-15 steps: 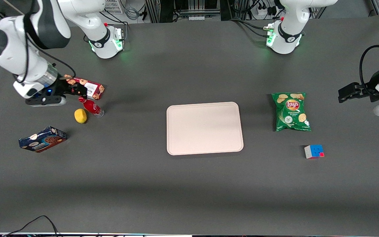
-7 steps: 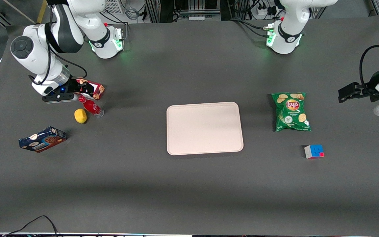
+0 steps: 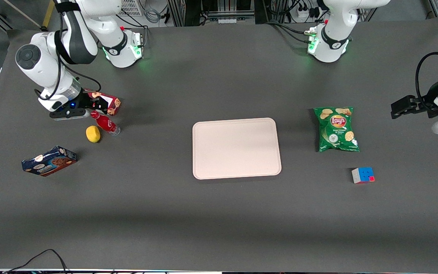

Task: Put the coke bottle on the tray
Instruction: 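Move the right gripper down over the red Coca-Cola bottle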

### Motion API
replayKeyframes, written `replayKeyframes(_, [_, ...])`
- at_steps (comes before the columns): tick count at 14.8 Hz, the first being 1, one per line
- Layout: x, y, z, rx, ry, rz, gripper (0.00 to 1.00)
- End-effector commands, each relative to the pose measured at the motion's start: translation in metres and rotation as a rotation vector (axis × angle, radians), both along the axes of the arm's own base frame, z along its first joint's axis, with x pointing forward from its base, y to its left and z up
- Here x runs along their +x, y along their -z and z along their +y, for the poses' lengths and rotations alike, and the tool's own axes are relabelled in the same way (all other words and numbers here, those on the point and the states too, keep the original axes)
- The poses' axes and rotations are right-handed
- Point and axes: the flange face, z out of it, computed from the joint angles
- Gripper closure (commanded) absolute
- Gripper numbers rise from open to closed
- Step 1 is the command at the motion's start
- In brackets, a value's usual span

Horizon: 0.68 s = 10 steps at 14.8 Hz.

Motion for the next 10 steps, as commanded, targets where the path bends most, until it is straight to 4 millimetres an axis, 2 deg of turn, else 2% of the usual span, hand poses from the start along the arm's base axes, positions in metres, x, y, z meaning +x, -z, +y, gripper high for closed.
replayKeyframes(1, [0.003,0.006,-0.003,-0.007,-0.027,-0.012,0.0])
replayKeyframes(6, [0.005,0.014,-0.007,-0.006,-0.036,-0.012,0.01])
replayKeyframes(10, [0.007,0.017,-0.01,-0.006,-0.042,-0.013,0.09])
